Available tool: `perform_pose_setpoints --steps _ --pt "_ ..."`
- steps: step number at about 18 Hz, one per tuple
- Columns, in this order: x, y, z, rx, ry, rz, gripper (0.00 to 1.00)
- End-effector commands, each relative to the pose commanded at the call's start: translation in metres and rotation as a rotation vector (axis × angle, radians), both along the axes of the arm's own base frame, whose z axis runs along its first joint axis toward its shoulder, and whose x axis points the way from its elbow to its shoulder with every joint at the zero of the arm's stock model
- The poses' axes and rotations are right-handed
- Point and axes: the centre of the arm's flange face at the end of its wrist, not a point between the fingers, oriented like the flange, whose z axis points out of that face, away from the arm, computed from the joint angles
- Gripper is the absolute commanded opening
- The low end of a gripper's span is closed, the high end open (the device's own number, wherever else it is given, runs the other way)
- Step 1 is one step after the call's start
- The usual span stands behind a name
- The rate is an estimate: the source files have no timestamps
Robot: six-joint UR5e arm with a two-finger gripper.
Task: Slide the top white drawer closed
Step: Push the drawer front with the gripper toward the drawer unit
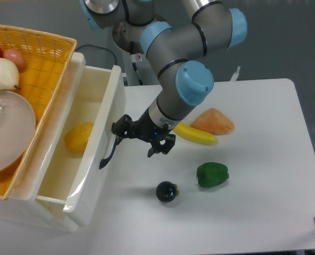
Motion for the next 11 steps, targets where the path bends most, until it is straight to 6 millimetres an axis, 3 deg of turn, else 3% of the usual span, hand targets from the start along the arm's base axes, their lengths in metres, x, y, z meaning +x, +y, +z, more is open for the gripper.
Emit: perform_pose_setpoints --steps 6,11 --pt "0.008 0.005 0.003 -0.005 -0.002 0.005 1.0" --pt "-0.022 -0.009 0.012 0.014 0.014 0.053 1.0"
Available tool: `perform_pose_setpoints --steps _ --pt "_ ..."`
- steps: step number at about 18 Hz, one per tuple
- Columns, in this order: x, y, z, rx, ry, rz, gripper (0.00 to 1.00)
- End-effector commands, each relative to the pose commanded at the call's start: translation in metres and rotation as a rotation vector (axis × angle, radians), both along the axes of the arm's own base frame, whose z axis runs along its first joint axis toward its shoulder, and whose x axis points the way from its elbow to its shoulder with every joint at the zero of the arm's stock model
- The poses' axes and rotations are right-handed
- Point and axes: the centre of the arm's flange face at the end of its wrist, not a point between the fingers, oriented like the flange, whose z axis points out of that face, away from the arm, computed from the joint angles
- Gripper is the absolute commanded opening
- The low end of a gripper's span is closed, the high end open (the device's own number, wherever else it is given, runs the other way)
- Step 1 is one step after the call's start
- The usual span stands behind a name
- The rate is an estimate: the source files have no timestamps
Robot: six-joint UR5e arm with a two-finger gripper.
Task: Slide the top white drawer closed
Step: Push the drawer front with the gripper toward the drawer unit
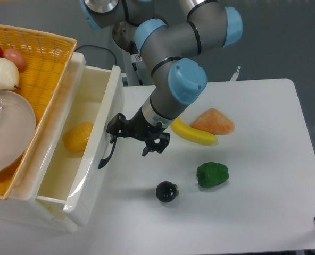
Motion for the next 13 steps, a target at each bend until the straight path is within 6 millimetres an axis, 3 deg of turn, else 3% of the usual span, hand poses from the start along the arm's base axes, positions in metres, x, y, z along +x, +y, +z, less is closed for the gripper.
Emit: perform_pose_setpoints --steps 3,13 --pt "-0.014 -0.001 0.003 0.007 0.01 0.013 1.0" --pt "-0.005 0.01 -0.023 -0.017 -0.016 -0.016 1.0"
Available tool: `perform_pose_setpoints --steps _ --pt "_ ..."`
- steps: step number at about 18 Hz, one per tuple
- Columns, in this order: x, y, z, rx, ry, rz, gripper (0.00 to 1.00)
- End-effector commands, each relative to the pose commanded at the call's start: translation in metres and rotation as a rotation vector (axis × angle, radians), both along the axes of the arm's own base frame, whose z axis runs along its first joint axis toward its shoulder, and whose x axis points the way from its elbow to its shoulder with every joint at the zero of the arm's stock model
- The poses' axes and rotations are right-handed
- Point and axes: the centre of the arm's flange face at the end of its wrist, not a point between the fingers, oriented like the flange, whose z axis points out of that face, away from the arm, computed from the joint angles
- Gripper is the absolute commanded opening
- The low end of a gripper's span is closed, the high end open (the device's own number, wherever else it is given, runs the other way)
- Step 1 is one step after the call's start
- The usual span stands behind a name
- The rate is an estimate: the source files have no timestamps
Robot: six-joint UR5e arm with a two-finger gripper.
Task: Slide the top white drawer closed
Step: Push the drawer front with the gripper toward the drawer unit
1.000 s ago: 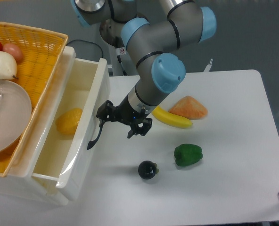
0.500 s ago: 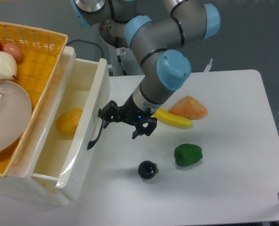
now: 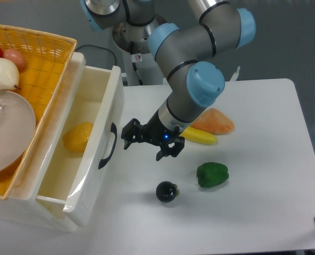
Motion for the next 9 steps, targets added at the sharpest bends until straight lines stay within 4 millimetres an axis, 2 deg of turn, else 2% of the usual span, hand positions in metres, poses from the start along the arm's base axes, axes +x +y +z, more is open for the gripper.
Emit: perform_pose_setpoints --steps 6,9 --pt "-0.001 0.004 -0.01 -0.006 -0.008 -0.003 1.0" --pt "0.008 0.011 -0.012 -0.01 -0.007 -0.021 1.0"
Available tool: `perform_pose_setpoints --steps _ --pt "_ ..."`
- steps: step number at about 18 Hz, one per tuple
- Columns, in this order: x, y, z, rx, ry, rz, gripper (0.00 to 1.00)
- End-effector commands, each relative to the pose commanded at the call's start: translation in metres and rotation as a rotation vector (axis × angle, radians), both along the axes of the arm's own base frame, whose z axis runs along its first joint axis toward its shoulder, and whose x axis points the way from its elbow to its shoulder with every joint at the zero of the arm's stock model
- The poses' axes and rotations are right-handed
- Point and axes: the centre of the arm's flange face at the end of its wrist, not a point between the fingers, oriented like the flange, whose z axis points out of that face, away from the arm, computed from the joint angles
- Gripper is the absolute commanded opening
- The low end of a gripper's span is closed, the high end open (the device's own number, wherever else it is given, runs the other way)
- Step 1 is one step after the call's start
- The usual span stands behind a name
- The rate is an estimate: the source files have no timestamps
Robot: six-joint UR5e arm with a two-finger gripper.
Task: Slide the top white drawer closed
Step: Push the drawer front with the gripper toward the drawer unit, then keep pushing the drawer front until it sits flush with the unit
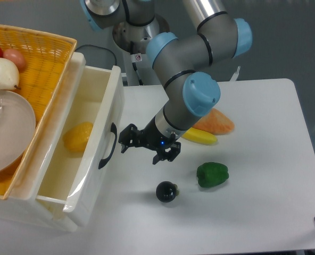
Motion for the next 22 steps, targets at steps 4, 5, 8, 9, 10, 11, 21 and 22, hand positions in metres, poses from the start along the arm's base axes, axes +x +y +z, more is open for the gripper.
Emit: perform_pose_setpoints --steps 4,5,8,9,10,11,21,22 --pt "0.007 0.005 -0.003 -0.011 -0.003 -0.012 1.0" --pt "0.008 0.005 -0.003 -0.012 -0.004 -0.011 1.0" --pt "0.01 0.007 -0.001 -0.011 0.0 -0.016 1.0" --pt "0.011 0.007 -0.001 -0.01 -0.001 -0.017 1.0" --pt "0.012 0.007 0.0 -0.01 -0.001 -0.017 1.0" --pt "0.012 0.007 0.001 -0.009 0.0 -0.017 1.0" --pt "0.023 0.011 0.001 -0.006 -0.006 -0.033 1.0" --pt "0.025 0.011 0.001 -0.006 -0.009 -0.034 1.0"
